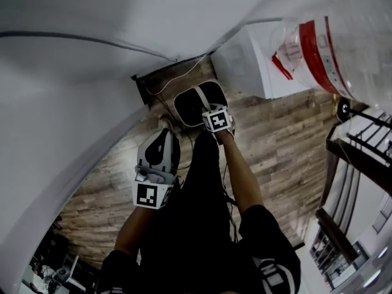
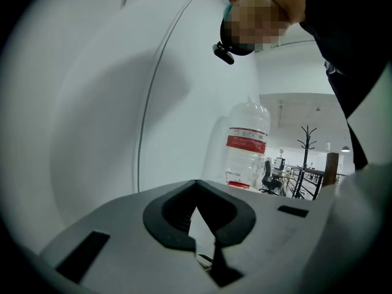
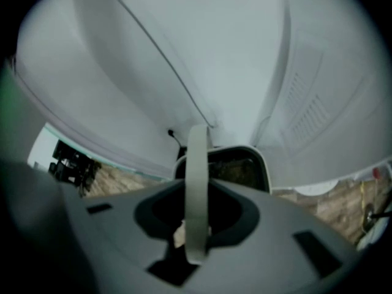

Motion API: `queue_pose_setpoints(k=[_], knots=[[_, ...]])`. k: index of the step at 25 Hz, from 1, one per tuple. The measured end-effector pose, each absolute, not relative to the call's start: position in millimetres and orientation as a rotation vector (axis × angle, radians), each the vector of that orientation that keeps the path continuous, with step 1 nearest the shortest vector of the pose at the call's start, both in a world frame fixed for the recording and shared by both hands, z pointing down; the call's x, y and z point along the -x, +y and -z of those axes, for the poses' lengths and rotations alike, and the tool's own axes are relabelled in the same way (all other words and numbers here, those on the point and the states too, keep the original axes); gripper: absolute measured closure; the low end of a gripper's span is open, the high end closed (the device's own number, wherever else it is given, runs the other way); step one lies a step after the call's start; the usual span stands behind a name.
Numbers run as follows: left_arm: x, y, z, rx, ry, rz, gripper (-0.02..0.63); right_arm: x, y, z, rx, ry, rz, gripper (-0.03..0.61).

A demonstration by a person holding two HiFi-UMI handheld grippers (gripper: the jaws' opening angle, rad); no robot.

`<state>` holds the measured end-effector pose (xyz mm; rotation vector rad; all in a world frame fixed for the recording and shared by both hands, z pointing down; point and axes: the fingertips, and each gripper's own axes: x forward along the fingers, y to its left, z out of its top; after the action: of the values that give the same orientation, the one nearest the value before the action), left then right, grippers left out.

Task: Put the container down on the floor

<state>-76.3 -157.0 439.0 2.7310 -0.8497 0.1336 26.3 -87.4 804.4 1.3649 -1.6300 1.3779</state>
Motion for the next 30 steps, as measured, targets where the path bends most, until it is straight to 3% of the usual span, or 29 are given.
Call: queue_pose_setpoints(k=[17, 30], knots=[[64.7, -164.2, -527.9, -2.640, -0.900, -0.147, 0.586, -50.5, -119.4, -960.3, -1.460, -1.575, -1.397, 0.476], [50.2, -186.0, -578.5, -2.629, -0.979, -0.169, 0.586, -65.1, -150.7, -1031.4, -1.439, -1.594, -1.387, 0.476]])
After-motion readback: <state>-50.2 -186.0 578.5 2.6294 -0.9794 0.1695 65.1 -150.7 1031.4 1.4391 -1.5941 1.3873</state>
